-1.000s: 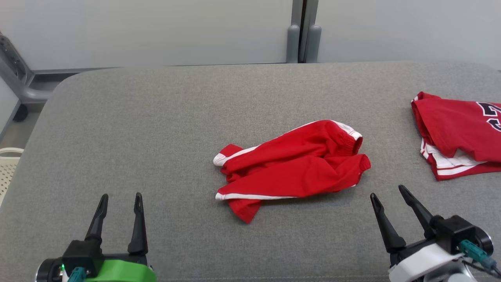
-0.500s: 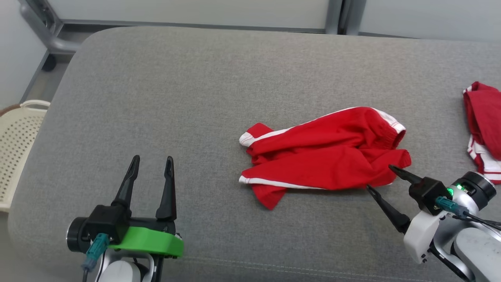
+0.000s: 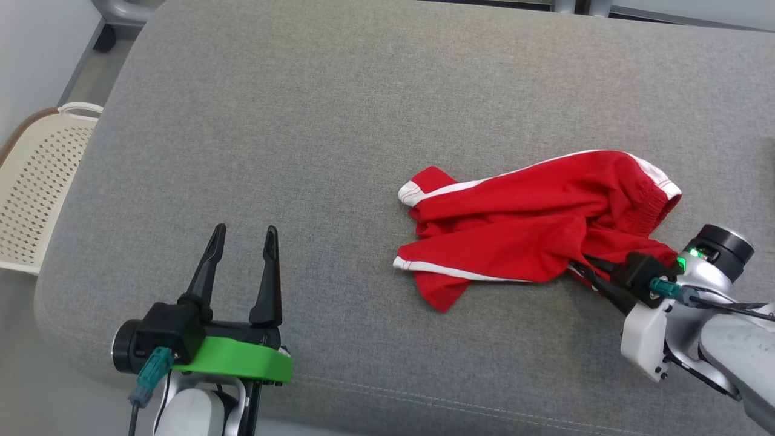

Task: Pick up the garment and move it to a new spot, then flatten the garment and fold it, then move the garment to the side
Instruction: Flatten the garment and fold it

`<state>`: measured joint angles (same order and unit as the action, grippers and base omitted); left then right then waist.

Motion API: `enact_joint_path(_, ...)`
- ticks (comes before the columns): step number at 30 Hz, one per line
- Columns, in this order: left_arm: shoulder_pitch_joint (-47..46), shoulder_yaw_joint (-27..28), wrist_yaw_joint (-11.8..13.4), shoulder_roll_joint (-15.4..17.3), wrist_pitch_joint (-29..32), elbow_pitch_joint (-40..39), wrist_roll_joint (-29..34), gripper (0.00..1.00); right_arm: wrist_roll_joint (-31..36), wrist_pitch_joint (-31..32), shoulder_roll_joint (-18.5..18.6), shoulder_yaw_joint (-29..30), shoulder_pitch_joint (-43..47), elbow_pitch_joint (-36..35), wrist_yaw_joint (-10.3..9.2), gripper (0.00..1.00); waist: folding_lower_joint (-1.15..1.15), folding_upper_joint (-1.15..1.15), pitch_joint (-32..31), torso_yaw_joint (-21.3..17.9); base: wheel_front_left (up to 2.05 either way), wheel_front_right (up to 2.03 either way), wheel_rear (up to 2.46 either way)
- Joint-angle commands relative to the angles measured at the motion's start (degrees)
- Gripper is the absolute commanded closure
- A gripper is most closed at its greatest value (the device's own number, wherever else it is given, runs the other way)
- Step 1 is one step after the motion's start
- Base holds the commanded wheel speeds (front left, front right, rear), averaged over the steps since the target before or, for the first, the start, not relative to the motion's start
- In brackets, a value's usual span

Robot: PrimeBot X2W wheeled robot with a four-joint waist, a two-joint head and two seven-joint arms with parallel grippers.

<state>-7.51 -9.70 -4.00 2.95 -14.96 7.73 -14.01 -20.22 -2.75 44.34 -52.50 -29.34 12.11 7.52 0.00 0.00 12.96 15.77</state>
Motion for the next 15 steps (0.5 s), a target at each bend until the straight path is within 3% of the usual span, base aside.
enact_joint_path(1, -0.9, -0.3, 0.5, 0.0, -0.2, -0.2, -0.3, 0.0, -2.1, -0.5, 0.4, -0.7, -1.5, -0.2, -0.07, 1.0, 0.0, 0.0, 0.2, 0.1, 0.0, 0.0, 0.0)
enact_joint_path(7, -1.3, -0.4, 0.9, 0.0, -0.2, -0.6, -0.4, 0.0, -15.2, -3.3, 0.4, 0.1, -3.6, -2.9, -0.07, 1.0, 0.0, 0.0, 0.5, -0.4, 0.0, 0.0, 0.0)
enact_joint_path(14, -2.8, -1.3, 0.8, 0.0, -0.2, -0.5, -0.6, 0.0, -38.7, -2.6, 2.1, 1.0, -6.2, -5.9, -0.08, 1.0, 0.0, 0.0, 1.9, -0.5, 0.0, 0.0, 0.0)
enact_joint_path(15, -3.5, -1.9, 0.8, 0.0, -0.2, -0.5, -0.8, 0.0, -46.6, -1.1, 2.2, 1.4, -7.0, -5.5, -0.05, 1.0, 0.0, 0.0, 2.5, -0.3, 0.0, 0.0, 0.0)
